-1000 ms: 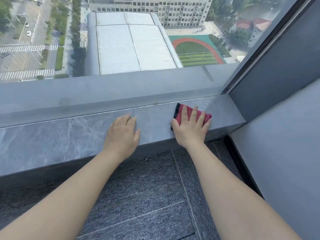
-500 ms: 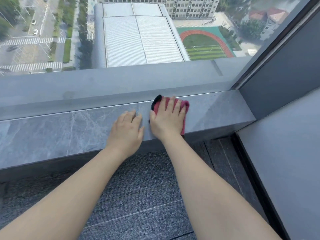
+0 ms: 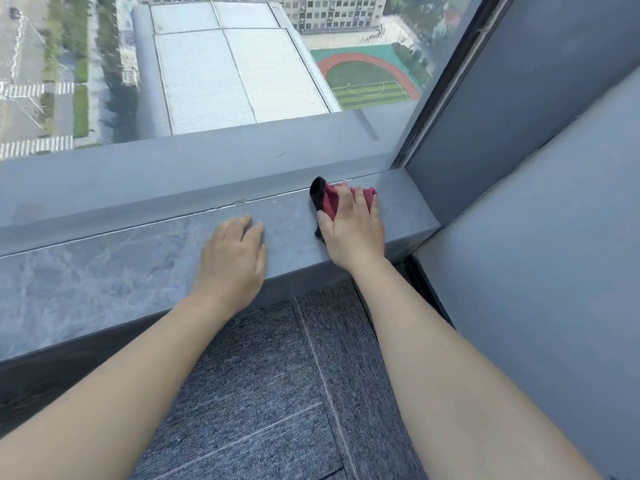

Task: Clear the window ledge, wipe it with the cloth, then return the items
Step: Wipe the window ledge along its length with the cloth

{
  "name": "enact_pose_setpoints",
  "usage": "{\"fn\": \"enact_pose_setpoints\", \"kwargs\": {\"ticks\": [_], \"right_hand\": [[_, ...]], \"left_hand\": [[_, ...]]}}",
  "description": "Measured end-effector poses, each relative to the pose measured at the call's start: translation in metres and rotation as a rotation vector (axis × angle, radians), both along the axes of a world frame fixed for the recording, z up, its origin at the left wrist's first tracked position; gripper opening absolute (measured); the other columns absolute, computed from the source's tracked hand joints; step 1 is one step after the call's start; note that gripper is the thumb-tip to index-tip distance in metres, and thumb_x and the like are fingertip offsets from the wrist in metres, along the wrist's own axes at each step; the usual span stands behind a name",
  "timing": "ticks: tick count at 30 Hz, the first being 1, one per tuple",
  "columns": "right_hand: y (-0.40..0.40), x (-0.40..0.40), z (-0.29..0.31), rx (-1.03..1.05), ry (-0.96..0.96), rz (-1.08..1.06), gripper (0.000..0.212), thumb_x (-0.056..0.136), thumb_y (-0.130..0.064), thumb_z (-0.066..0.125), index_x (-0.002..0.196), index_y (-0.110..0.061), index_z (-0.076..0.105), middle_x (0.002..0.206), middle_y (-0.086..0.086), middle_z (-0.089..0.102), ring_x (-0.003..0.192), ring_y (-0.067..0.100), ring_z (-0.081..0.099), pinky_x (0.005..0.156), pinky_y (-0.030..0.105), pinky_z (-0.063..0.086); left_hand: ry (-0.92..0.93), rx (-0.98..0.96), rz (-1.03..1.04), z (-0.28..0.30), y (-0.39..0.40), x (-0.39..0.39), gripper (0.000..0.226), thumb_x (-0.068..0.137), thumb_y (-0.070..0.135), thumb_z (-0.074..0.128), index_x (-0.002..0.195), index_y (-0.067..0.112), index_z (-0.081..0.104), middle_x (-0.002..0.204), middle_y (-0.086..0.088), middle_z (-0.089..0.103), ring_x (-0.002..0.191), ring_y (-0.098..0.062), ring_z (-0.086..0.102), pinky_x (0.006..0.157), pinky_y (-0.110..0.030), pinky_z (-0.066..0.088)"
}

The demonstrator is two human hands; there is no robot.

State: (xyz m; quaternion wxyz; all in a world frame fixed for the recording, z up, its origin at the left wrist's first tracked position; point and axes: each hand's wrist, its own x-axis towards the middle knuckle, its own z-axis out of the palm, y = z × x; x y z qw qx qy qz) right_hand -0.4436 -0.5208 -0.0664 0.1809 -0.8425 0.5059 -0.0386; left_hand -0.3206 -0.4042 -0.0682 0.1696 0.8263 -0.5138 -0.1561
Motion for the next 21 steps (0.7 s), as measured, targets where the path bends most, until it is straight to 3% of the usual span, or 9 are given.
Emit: {"fn": "enact_pose_setpoints", "kwargs": {"ticks": [6, 12, 16, 21], "right_hand": [[-0.035, -0.040, -0.003, -0.028, 0.104, -0.250, 0.056, 0.098, -0.035, 0.027, 0.147, -0.009, 0.019, 0.158, 0.013, 0.011, 0.147, 0.025, 0.007, 0.119, 0.037, -0.004], [-0.056, -0.035, -0.008, -0.103, -0.003, -0.374, 0.047, 0.097, -0.024, 0.035, 0.139, -0.001, 0.032, 0.142, 0.016, 0.038, 0.134, 0.030, 0.031, 0.115, 0.033, 0.016], [-0.071, -0.034, -0.006, -0.085, -0.073, -0.376, 0.033, 0.098, -0.017, 0.037, 0.126, 0.000, 0.043, 0.136, 0.016, 0.050, 0.128, 0.030, 0.042, 0.098, 0.036, 0.035], [-0.071, -0.022, -0.006, -0.043, 0.020, -0.292, 0.048, 0.099, -0.026, 0.027, 0.137, 0.002, 0.035, 0.156, 0.019, 0.016, 0.146, 0.027, 0.015, 0.119, 0.034, 0.005]], "left_hand": [[-0.016, -0.006, -0.047, 0.000, -0.032, -0.017, 0.049, 0.084, 0.025, 0.035, 0.124, -0.001, 0.049, 0.136, -0.025, 0.046, 0.125, -0.042, 0.040, 0.106, -0.049, 0.031], [-0.062, -0.037, -0.075, -0.007, -0.039, -0.013, 0.065, 0.078, 0.038, 0.023, 0.117, -0.002, 0.056, 0.127, -0.027, 0.054, 0.117, -0.044, 0.049, 0.101, -0.053, 0.037], [-0.061, -0.042, -0.095, -0.009, -0.040, -0.008, 0.061, 0.079, 0.036, 0.025, 0.113, -0.002, 0.059, 0.121, -0.026, 0.059, 0.110, -0.044, 0.055, 0.097, -0.053, 0.041], [-0.048, -0.047, -0.140, -0.006, -0.037, -0.003, 0.063, 0.079, 0.037, 0.023, 0.117, -0.001, 0.057, 0.126, -0.023, 0.057, 0.115, -0.042, 0.052, 0.102, -0.049, 0.038]]}}
